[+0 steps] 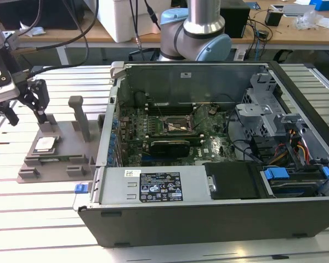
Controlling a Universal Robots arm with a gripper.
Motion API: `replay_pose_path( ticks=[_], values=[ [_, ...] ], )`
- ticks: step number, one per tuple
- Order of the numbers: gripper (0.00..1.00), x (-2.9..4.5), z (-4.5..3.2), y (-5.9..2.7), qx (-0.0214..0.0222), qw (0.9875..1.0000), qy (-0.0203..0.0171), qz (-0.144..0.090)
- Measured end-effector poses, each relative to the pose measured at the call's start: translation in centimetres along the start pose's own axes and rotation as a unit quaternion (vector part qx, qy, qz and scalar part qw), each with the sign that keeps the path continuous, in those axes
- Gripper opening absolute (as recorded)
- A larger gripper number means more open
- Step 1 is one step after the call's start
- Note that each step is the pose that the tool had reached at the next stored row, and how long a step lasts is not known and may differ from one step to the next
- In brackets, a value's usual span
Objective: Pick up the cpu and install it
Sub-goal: 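Pick up the cpu and move it towards the insertion slot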
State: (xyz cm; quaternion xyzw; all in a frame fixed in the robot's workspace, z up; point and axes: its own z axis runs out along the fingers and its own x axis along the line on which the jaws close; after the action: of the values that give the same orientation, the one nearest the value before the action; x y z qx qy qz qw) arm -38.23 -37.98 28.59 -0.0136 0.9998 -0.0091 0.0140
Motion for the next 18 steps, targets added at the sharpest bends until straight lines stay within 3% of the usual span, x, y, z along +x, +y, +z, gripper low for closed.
replay_pose_path(
  ticks=[15,18],
  values=[
    [0.66,0.04,1.58,0.04,0.0005,1.0000,0.0000,0.000],
    [0.66,0.06,2.24,0.05,0.0013,1.0000,0.0000,0.000]
  ],
)
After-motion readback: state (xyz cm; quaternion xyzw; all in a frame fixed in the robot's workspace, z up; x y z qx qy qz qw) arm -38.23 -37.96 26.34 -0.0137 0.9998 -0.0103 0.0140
